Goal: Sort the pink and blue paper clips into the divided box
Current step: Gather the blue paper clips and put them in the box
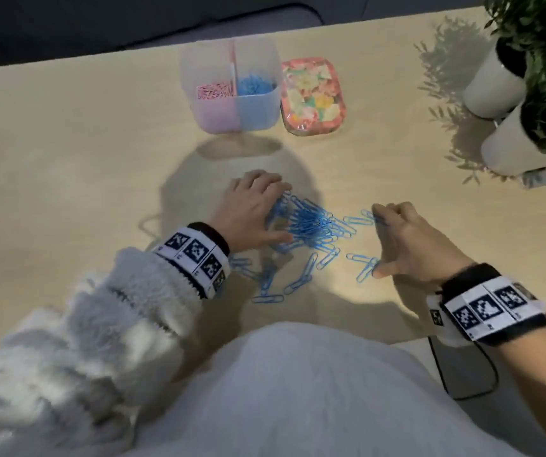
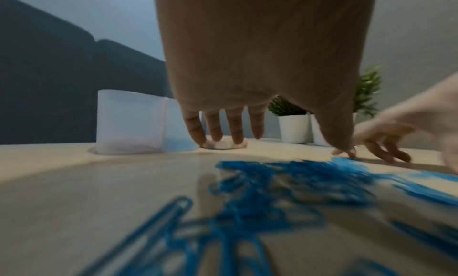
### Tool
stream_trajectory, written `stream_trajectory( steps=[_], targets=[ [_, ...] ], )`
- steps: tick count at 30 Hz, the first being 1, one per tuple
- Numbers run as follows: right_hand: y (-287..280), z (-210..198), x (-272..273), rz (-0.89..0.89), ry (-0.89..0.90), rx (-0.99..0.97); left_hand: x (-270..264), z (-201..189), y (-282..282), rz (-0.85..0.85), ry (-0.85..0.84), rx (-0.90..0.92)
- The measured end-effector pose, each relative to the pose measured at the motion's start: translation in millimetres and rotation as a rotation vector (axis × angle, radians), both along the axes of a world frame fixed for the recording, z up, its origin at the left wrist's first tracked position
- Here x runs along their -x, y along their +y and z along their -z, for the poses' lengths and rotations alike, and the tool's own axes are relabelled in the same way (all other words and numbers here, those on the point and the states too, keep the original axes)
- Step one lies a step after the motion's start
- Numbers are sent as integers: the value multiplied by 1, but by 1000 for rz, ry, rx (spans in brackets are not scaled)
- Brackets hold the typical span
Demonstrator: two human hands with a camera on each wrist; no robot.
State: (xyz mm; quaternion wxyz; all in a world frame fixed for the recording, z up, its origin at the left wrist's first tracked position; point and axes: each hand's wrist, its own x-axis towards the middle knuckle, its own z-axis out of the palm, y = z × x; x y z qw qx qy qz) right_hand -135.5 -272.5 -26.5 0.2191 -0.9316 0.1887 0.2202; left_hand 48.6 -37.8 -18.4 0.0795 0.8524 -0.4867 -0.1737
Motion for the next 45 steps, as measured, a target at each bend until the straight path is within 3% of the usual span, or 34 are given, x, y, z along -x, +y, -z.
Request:
stream_trajectory(
  steps=[8, 12, 15, 19, 23, 30, 34, 40, 45],
  targets=[
    [42, 11, -34, 42, -322, -148, 47, 18, -9, 118, -24, -164],
    [49, 6, -47, 61, -318, -145, 33, 12, -22, 107, -73, -71],
    [45, 4, -41, 36, -254, -145, 19, 5, -23, 91, -18, 1],
    [62, 6, -43, 14, -224, -77, 15, 6, -28, 139, 51, -84],
    [73, 6, -56, 50, -309, -58, 19, 3, -32, 126, 71, -60],
    [78, 11, -61, -155, -307, 99, 15, -1, -20, 96, -23, -90],
    [64, 1, -61, -81, -322, -14, 14, 1, -10, 46, -73, -28],
    [36, -29, -75, 82, -287, -283, 13, -2, 2, -80, 70, 84],
    [14, -61, -137, 251, -371, -451, 9, -5, 5, -174, 137, 209]
  ],
)
